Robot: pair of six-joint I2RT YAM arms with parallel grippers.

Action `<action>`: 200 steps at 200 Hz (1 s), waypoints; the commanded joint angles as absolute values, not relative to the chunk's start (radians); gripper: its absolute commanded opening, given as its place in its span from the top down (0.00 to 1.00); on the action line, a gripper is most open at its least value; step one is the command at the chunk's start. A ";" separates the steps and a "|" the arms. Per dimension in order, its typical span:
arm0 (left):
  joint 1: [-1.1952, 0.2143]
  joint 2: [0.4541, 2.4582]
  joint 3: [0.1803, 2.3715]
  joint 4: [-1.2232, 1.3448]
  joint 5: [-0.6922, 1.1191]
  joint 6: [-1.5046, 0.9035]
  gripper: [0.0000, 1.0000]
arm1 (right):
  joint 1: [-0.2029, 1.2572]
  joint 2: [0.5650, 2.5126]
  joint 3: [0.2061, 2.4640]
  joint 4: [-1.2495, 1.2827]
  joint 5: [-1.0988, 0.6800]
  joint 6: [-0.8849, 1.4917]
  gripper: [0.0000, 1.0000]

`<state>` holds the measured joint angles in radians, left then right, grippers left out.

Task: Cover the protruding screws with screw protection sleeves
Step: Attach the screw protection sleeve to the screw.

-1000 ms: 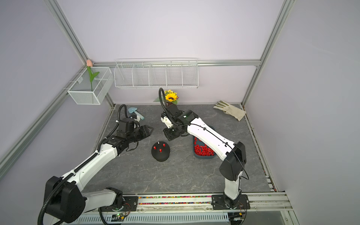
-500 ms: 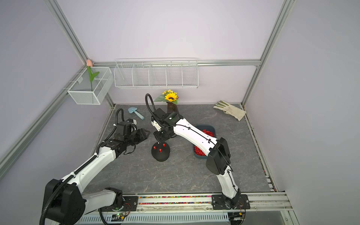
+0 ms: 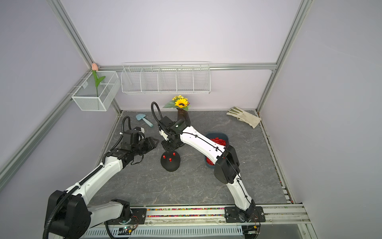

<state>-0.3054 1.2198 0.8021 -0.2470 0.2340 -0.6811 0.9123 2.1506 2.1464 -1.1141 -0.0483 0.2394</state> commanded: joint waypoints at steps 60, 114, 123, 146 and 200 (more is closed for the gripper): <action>-0.296 1.209 0.796 -0.214 0.248 -0.698 0.49 | 0.919 2.176 2.187 -1.165 -0.041 0.240 0.87; -0.292 1.206 0.792 -0.216 0.248 -0.695 0.49 | 0.919 2.180 2.184 -1.169 -0.038 0.245 0.87; -0.291 1.204 0.788 -0.215 0.247 -0.696 0.49 | 0.920 2.183 2.187 -1.167 -0.037 0.244 0.87; -0.290 1.202 0.782 -0.215 0.250 -0.697 0.49 | 0.919 2.190 2.193 -1.171 -0.037 0.245 0.87; -0.286 1.202 0.776 -0.209 0.254 -0.698 0.48 | 0.919 2.204 2.205 -1.170 -0.045 0.246 0.87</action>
